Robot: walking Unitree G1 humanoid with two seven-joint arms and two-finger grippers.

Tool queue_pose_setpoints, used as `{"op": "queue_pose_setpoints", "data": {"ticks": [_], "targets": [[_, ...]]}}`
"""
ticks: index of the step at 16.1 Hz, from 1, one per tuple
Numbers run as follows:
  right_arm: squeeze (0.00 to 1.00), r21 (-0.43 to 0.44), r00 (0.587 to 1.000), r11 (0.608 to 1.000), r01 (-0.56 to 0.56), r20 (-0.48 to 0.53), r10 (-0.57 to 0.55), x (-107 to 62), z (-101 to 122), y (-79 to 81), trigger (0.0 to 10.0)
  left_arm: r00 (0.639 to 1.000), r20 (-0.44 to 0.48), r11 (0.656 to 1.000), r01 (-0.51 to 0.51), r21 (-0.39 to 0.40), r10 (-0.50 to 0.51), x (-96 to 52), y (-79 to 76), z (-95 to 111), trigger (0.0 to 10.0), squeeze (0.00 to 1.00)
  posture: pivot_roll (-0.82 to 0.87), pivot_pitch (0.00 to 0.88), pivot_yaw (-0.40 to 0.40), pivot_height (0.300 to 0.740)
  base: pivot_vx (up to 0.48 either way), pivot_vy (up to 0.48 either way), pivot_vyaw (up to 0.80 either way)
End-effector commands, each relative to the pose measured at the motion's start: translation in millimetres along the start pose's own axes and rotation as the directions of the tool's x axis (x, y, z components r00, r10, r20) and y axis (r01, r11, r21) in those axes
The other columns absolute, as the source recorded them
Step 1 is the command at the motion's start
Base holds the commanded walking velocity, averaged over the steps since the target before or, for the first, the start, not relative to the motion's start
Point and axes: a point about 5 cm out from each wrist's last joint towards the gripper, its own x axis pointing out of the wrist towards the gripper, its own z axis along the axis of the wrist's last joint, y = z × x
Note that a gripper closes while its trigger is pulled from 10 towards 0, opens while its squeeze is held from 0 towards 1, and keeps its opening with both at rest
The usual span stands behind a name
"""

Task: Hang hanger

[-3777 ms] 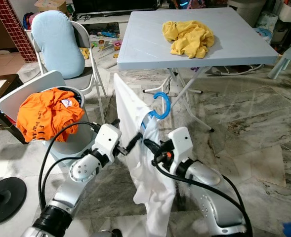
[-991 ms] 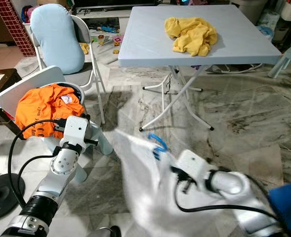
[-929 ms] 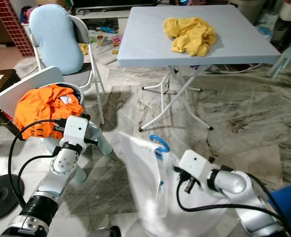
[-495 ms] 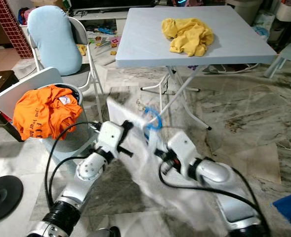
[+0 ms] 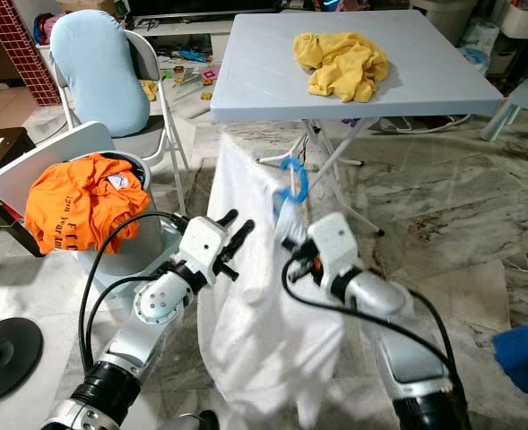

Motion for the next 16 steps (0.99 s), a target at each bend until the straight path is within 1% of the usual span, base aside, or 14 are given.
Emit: {"op": "queue_pose_setpoints", "data": {"ticks": [1, 3, 5, 8, 9, 10, 11, 12, 14, 16], "targets": [[0.0, 0.0, 0.999, 1.0, -0.024, 0.045, 0.024, 4.4, 11, 4.2, 10.0, 1.0, -0.002, 1.0, 0.005, 0.031, -0.005, -2.5, -1.2, -1, 10.0, 1.0, -0.07, 0.073, 0.049, 0.74, 0.0, 0.0, 0.0], [0.0, -0.004, 0.995, 0.997, -0.077, 0.055, 0.078, 3.8, 15, 11.5, 10.0, 0.999, -0.011, 0.997, -0.031, 0.072, 0.032, -1.9, 4.2, -1, 10.0, 1.0, -0.07, 0.071, 0.046, 0.74, 0.0, 0.0, 0.0], [0.0, -0.006, 0.991, 0.991, -0.13, 0.044, 0.13, -1.9, 14, 14.3, 10.0, 0.998, -0.02, 0.993, -0.059, 0.099, 0.061, -1.1, 13.2, -2, 10.0, 1.0, -0.07, 0.07, 0.047, 0.74, 0.0, 0.0, 0.0], [0.0, -0.006, 0.983, 0.984, -0.178, 0.041, 0.178, -6.2, 14, 18.3, 10.0, 0.998, -0.026, 0.993, -0.062, 0.103, 0.065, 1.0, 16.2, -2, 10.0, 1.0, -0.08, 0.069, 0.052, 0.74, 0.0, 0.0, 0.0], [0.0, -0.004, 0.98, 0.981, -0.193, 0.044, 0.192, -7.5, 15, 20.9, 10.0, 0.998, -0.028, 0.993, -0.062, 0.104, 0.065, 2.2, 15.2, -2, 10.0, 1.0, -0.08, 0.068, 0.055, 0.74, 0.0, 0.0, 0.0], [0.0, -0.002, 0.978, 0.979, -0.204, 0.044, 0.203, -7.8, 15, 22.8, 10.0, 0.998, -0.029, 0.995, -0.05, 0.088, 0.053, 3.7, 12.9, -2, 10.0, 0.98, -0.09, 0.068, 0.054, 0.74, 0.0, 0.0, 0.0], [0.0, -0.002, 0.978, 0.979, -0.205, 0.044, 0.205, -7.8, 15, 23.2, 10.0, 0.999, -0.028, 0.996, -0.043, 0.081, 0.045, 4.3, 11.4, -2, 10.0, 0.21, -0.09, 0.068, 0.054, 0.74, 0.0, 0.0, 0.0], [0.0, -0.003, 0.978, 0.979, -0.206, 0.039, 0.206, -7.4, 14, 23.1, 10.0, 1.0, -0.023, 0.997, -0.019, 0.073, 0.02, 5.8, 6.4, 0, 10.0, 0.0, -0.09, 0.067, 0.055, 0.74, 0.0, 0.0, 0.0], [0.0, -0.003, 0.976, 0.977, -0.213, 0.037, 0.213, -7.0, 15, 23.6, 10.0, 1.0, -0.028, 0.998, 0.008, 0.061, -0.007, 4.6, 0.4, -2, 10.0, 0.0, -0.09, 0.066, 0.054, 0.74, 0.0, 0.0, 0.0], [0.0, -0.005, 0.974, 0.975, -0.222, 0.035, 0.222, -6.5, 15, 25.3, 10.0, 0.999, -0.036, 0.998, 0.027, 0.057, -0.025, 3.9, -2.3, -4, 10.0, 0.0, -0.08, 0.066, 0.052, 0.74, 0.0, 0.0, 0.0]]}}
